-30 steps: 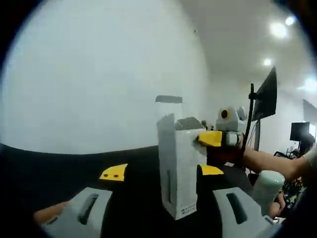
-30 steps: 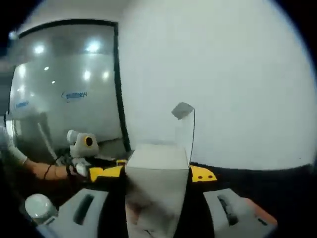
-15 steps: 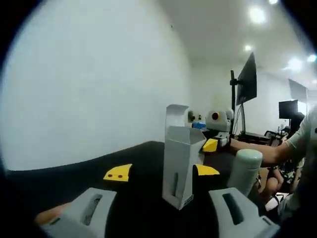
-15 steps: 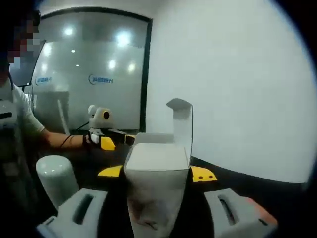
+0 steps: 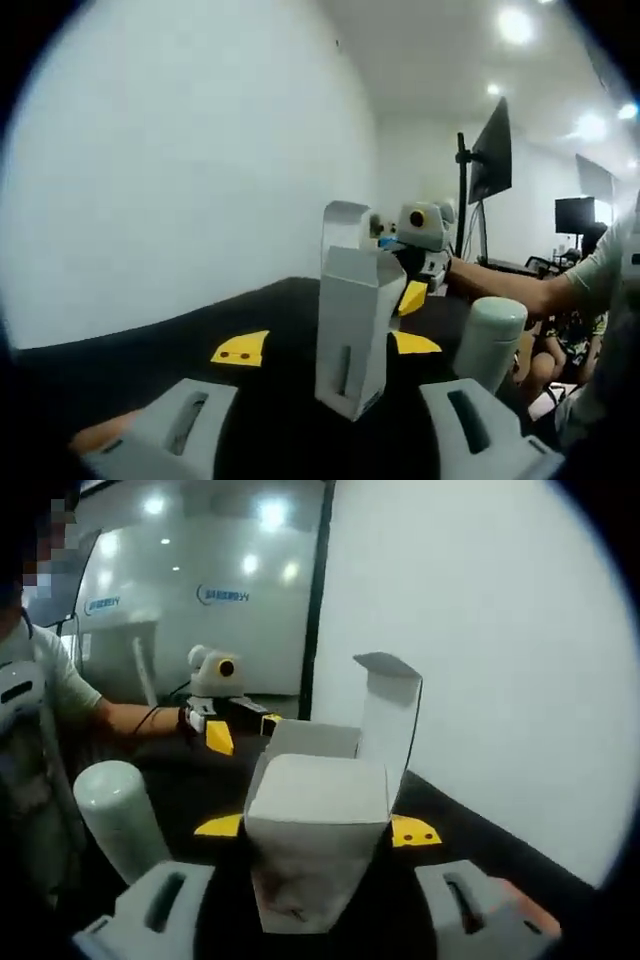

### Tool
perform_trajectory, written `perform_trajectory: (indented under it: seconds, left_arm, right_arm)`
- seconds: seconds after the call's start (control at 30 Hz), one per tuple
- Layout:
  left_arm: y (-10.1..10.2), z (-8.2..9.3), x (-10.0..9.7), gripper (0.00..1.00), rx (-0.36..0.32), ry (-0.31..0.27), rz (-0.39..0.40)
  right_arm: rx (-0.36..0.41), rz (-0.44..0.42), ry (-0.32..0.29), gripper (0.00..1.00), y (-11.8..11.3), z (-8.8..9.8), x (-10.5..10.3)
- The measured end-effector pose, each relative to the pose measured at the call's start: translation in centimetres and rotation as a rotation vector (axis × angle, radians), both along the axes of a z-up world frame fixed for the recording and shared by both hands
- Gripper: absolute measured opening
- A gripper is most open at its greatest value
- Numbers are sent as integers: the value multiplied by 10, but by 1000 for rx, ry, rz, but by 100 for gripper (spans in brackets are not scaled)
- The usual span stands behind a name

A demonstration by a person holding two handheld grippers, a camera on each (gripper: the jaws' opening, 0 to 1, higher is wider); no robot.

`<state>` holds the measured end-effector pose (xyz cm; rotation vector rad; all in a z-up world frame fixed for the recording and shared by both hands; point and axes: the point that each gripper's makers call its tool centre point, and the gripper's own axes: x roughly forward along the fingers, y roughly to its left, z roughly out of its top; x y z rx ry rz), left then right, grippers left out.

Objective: Assemble the cup parts correctly, then place the assembled cup into the box.

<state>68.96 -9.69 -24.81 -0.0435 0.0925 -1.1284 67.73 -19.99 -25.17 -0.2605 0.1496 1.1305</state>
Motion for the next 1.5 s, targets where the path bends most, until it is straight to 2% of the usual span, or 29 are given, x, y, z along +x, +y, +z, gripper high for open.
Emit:
perform_trajectory:
  seconds: [0.17, 0.23, 0.33, 0.47, 0.5, 0.6, 0.67, 0.73, 0.8, 0.87, 0.9, 0.97, 1.0, 1.03, 1.07, 1.13, 1.17, 1.2, 1.23, 1.33, 1.4, 1.5]
  left_arm:
    - [-2, 2, -4, 40, -4, 3, -6]
    - [-1, 2, -5, 40, -2, 3, -7]
    - [0, -2, -12, 40, -9, 17, -18]
    - [-3, -14, -14, 41, 1, 34, -22]
    - [-4, -16, -12, 43, -1, 36, -23]
    - [-10, -16, -10, 52, -30, 38, -33]
    - [-13, -17, -8, 53, -37, 39, -40]
    - [-17, -19, -8, 53, -30, 31, -48]
    - [-20, -20, -9, 53, -32, 19, -59]
    - [-23, -19, -9, 54, -42, 9, -67]
    - [-25, -19, -8, 55, -48, -10, -70]
    - [-30, -18, -9, 58, -56, -36, -84]
    - [-33, -18, -10, 60, -63, -36, -94]
    - [-36, -18, -10, 61, -71, -37, -105]
    - [-39, -18, -12, 61, -72, -48, -117]
    - [-46, -21, -15, 62, -68, -57, -140]
    - [-49, -23, -14, 62, -68, -53, -148]
    - [-52, -24, -13, 62, -64, -53, -151]
    - [-54, -25, -13, 62, -59, -51, -154]
    - [-58, -28, -10, 64, -45, -38, -166]
    - [-58, -28, -11, 63, -45, -38, -170]
    - [-57, -30, -11, 63, -35, -48, -171]
  right_arm:
    - [31, 138, 45, 49, -6, -1, -2]
    - [53, 152, 68, 49, -7, -1, 1]
    - [80, 161, 100, 49, -5, -2, -4]
    - [82, 142, 85, 58, -6, 0, -8]
    - [102, 134, 79, 61, -9, 5, -9]
    - [162, 92, 61, 60, -24, 24, -10]
    - [209, 73, 24, 59, -37, 41, -16]
    - [284, 48, -14, 57, -53, 63, -33]
    - [328, 72, -78, 57, -59, 76, -65]
    - [344, 102, -68, 55, -52, 70, -106]
    - [366, 113, -34, 56, -44, 64, -122]
    - [391, 109, 14, 59, -28, 49, -143]
    - [364, 108, 14, 63, -20, 37, -148]
    - [367, 108, 11, 65, -15, 31, -151]
    - [352, 76, 53, 66, -7, 18, -151]
    - [335, 69, 66, 71, 8, -1, -149]
    - [305, 64, 108, 73, 15, -13, -149]
    - [308, 56, 125, 74, 24, -20, -144]
    - [274, 46, 128, 74, 30, -27, -140]
    - [269, 28, 105, 69, 44, -26, -129]
    - [235, 28, 86, 59, 48, -29, -124]
    - [248, 66, 119, 60, 54, -29, -127]
